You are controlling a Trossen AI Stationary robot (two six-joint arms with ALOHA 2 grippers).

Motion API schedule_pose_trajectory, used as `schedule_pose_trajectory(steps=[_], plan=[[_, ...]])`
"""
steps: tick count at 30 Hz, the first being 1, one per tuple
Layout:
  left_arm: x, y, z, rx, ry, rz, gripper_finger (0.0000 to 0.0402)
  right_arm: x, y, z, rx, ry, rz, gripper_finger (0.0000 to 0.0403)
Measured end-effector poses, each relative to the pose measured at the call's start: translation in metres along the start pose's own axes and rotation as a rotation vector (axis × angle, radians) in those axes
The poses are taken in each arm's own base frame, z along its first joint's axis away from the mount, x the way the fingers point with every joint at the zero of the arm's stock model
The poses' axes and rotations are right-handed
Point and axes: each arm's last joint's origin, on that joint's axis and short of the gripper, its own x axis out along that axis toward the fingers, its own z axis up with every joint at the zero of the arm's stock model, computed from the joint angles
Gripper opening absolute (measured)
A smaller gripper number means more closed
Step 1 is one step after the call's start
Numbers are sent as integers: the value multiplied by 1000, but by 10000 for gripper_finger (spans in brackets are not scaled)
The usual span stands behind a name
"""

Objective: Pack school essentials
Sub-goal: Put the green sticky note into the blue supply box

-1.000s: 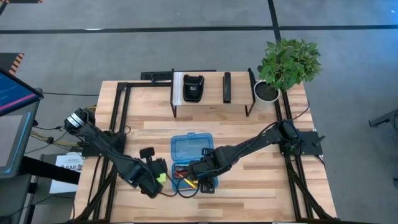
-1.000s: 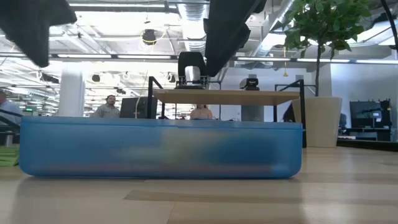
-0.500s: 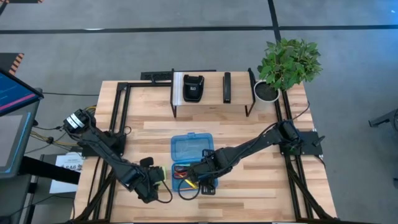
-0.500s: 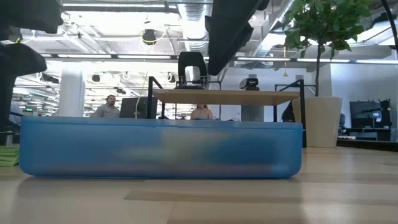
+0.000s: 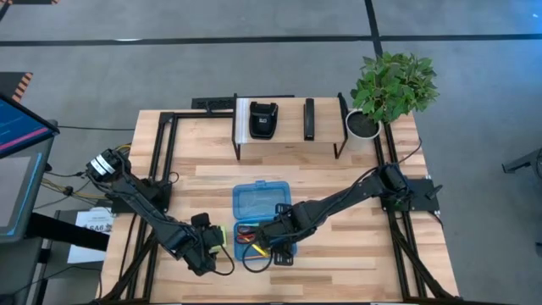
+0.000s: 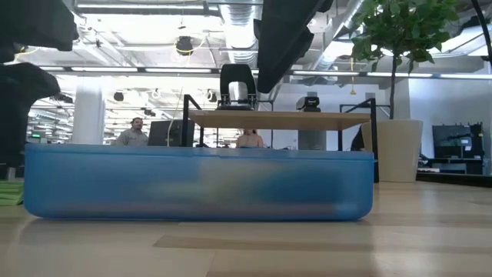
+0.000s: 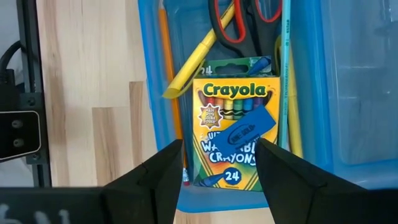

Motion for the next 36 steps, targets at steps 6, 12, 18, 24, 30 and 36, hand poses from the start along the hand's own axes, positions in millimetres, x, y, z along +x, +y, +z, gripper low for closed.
schedule_pose_trajectory(steps=[6, 12, 18, 24, 30, 36], plan=[[24, -10, -3, 53, 67, 59, 275, 0, 0, 0, 5, -1, 0, 221], [36, -18, -2, 78, 114, 128, 273, 0, 0, 1, 6, -6, 2, 221], [33, -17, 2, 69, 142, 140, 226, 0, 0, 1, 6, -6, 2, 221], [34, -16, 6, 80, 163, 115, 121, 0, 0, 1, 5, -6, 2, 221], [29, -22, 12, 144, 164, 107, 23, 0, 0, 1, 5, -6, 2, 221], [22, -23, 18, 160, 188, 127, 1, 0, 0, 1, 5, -6, 2, 221]])
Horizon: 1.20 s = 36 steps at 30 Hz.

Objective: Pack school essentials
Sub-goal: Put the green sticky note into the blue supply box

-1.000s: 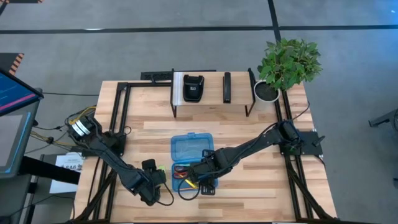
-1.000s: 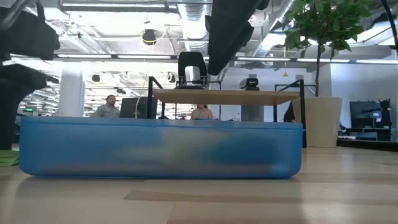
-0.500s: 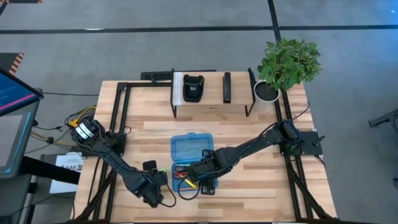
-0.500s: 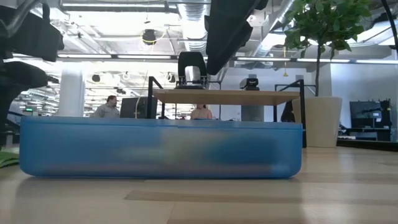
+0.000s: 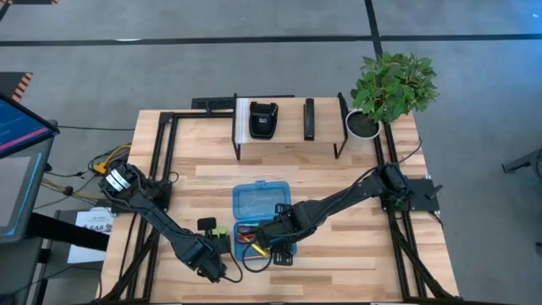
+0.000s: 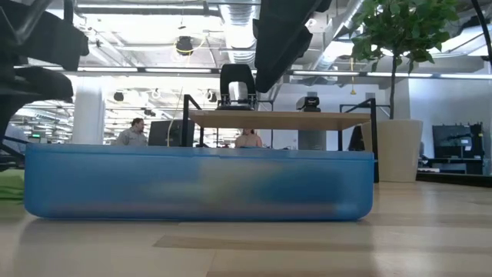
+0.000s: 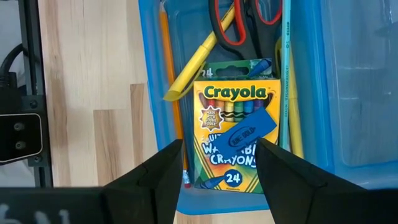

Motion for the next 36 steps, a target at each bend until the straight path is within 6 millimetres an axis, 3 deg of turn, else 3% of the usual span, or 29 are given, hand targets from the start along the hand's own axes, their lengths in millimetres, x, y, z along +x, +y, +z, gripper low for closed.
schedule_pose_trajectory(steps=[10, 23, 28, 31, 36], plan=[[-17, 3, 4, 12, 18, 81, 0, 0, 0, 0, -1, 0, 0, 221], [-85, 5, 29, 56, -70, 202, 0, 0, -4, -2, -6, 32, -17, 221], [-108, -2, 44, 94, -202, 148, 0, -12, -11, -5, -8, 48, -66, 221], [-106, -7, 59, 129, -276, 73, 0, -28, -15, -8, -26, 61, -72, 221], [-79, -6, 79, 129, -249, 89, 0, -61, -16, -13, -9, 13, -71, 221]])
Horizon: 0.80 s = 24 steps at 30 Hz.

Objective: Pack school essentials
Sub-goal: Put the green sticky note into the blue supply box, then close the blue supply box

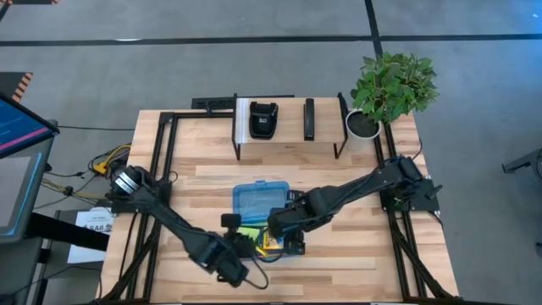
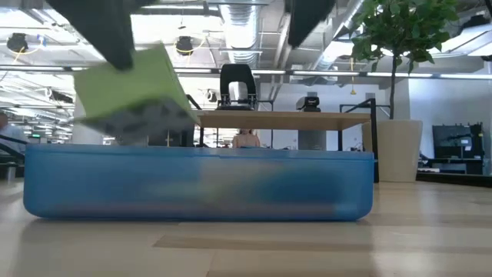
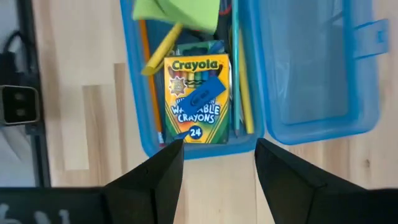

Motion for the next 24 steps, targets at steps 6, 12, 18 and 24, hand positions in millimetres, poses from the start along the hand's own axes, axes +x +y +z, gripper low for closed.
schedule_pose_trajectory(steps=[6, 12, 18, 24], plan=[[33, 0, 10, -37, 52, -1, 0, -26, 7, -8, -12, -80, -32, 221], [40, -1, 14, -73, 66, -53, 0, -31, 14, -14, -23, -82, -50, 221], [39, -3, 14, -105, 78, -103, 32, -25, 15, -15, -27, -59, -63, 221], [40, -4, 17, -85, 41, -98, 115, -26, 14, -14, -24, -65, -62, 221]])
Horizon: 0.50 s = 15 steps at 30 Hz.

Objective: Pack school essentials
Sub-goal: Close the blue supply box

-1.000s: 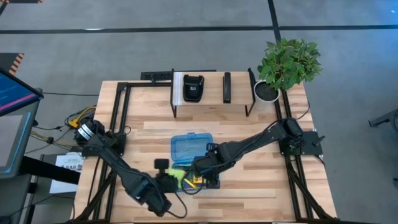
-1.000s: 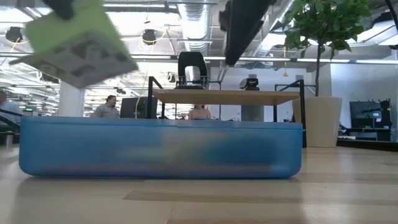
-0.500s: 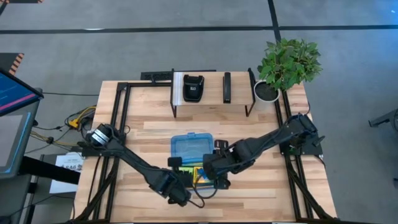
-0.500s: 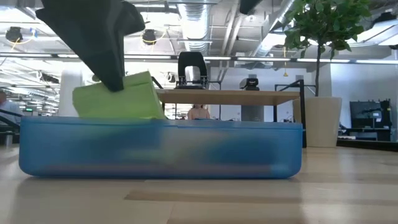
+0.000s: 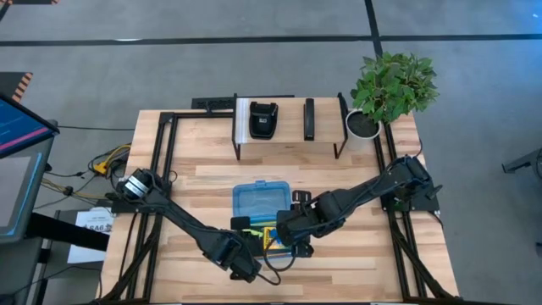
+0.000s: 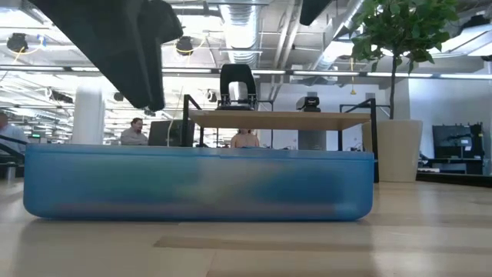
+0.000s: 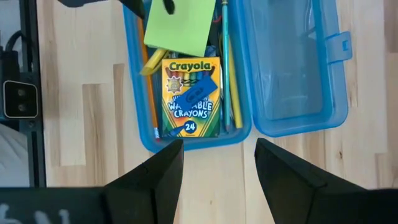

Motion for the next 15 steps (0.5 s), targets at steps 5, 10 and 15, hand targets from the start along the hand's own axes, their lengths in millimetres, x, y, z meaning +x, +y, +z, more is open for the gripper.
schedule_pose_trajectory(steps=[5, 10, 15], plan=[[-3, 3, 1, 42, -52, 72, 167, 0, 0, 0, -12, -1, -4, 221], [-37, 6, 0, 78, -196, 138, 173, -1, 2, -1, -37, -26, -53, 221], [-58, 8, -20, 81, -332, 122, 146, -2, 9, -4, -70, -34, -59, 221]])
